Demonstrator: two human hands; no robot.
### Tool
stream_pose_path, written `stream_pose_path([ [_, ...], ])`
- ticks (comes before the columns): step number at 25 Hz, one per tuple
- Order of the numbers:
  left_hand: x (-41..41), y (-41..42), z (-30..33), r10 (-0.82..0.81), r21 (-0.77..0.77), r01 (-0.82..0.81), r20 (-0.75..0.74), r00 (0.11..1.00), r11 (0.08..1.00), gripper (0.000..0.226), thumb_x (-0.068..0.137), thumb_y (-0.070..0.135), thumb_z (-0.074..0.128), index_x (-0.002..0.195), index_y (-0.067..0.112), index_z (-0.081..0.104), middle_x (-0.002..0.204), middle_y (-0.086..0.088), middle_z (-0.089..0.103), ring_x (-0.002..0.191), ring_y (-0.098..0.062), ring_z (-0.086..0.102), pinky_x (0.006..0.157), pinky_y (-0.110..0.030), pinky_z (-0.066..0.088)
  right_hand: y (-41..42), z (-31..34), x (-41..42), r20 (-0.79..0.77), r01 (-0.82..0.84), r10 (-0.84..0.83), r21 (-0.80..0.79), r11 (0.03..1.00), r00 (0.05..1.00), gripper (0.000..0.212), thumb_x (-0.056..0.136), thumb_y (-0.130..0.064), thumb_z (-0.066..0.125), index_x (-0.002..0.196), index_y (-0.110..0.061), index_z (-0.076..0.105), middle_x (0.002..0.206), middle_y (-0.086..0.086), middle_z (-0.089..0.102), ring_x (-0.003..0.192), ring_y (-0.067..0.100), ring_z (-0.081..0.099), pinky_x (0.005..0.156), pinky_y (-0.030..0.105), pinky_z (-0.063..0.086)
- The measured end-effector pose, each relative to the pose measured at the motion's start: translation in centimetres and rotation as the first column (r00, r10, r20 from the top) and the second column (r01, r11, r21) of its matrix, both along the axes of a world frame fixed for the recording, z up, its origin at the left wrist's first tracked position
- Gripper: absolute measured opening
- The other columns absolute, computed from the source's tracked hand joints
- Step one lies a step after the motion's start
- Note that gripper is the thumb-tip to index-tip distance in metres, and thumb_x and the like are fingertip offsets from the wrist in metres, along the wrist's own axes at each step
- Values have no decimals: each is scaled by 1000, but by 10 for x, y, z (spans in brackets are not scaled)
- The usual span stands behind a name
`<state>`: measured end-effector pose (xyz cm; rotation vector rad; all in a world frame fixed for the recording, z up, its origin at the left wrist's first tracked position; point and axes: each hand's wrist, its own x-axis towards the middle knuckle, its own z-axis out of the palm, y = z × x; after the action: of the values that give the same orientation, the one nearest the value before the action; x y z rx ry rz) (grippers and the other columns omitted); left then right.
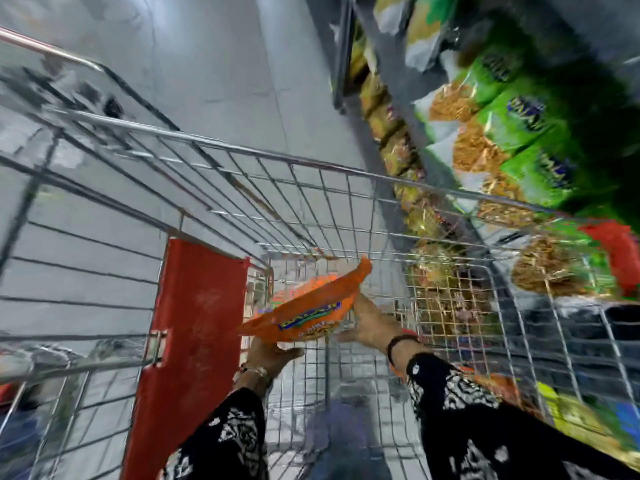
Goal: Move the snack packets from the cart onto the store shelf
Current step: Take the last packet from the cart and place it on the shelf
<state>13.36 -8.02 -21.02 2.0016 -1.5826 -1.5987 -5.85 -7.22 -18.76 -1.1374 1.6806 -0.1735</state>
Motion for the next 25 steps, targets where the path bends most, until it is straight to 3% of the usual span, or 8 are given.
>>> stream_pose_path([
  [2, -5, -5, -8, 72, -42, -75, -61, 996, 996, 58, 57, -10, 75, 110, -12, 50, 121, -34, 53, 113, -35, 51, 70, -12, 51, -9, -10, 5, 7, 56, -55, -62, 996, 998, 53, 73, -10, 68, 119, -2, 44, 112, 11, 59, 113, 25, 49, 91, 22, 41],
  [4, -6, -15, -6, 165, -52, -170, -89, 982, 984, 51, 58, -7, 76, 104, -13, 55, 114, -35, 58, 107, -42, 56, 84, -40, 51, -14, -4, 8, 86, 157, -145, -147, 977, 986, 37, 71, -5, 69, 101, -17, 51, 87, -6, 61, 96, 16, 53, 74, 16, 41],
  [9, -26, -33, 30, 10, -76, -16, -75, 997, 997, 47, 63, 1, 75, 105, -6, 55, 103, -10, 61, 98, -22, 55, 71, -23, 39, -2, 45, -14, 134, 224, -198, -221, 949, 971, 47, 70, -12, 72, 113, -13, 50, 114, 10, 64, 99, 14, 54, 84, 22, 40],
  [12, -52, -33, 70, -148, -139, 130, -127, 981, 982, 50, 60, 21, 79, 102, 2, 58, 104, -12, 65, 98, -25, 58, 75, -31, 42, 22, 94, -41, 85, 276, -262, -292, 916, 961, 49, 70, -13, 72, 114, -11, 49, 116, 9, 62, 98, 10, 50, 77, 15, 35],
  [15, -89, -14, 132, -284, -188, 240, -260, 923, 952, 63, 53, 30, 81, 106, 6, 56, 105, -12, 66, 98, -26, 59, 78, -35, 53, 76, 158, -67, 68, 409, -416, -381, 829, 907, 42, 70, -16, 74, 105, -20, 52, 106, 3, 62, 99, 14, 53, 91, 30, 43],
  [19, -143, 36, 224, -516, -284, 432, -428, 742, 856, 53, 53, 19, 80, 99, 21, 54, 96, -3, 64, 89, -18, 59, 73, -21, 52, 173, 240, -91, 82, 545, -599, -526, 653, 797, 46, 67, -17, 76, 104, -19, 50, 93, -6, 59, 91, 13, 57, 72, 8, 45],
  [23, -203, 116, 298, -778, -428, 653, -420, 468, 624, 55, 41, 45, 81, 91, 35, 59, 101, -1, 66, 94, -17, 63, 89, -38, 51, 302, 306, -106, -52, 587, -792, -642, 493, 608, 47, 62, -35, 78, 101, -22, 56, 96, 1, 69, 94, 20, 61, 80, 33, 51],
  [25, -232, 169, 332, -857, -492, 716, -412, 308, 494, 40, 56, 34, 80, 88, 39, 57, 95, 6, 69, 90, -7, 65, 83, -22, 53, 368, 333, -105, -48, 618, -871, -685, 384, 488, 41, 61, -32, 79, 93, -26, 54, 88, -3, 68, 87, 17, 63, 74, 29, 50],
])
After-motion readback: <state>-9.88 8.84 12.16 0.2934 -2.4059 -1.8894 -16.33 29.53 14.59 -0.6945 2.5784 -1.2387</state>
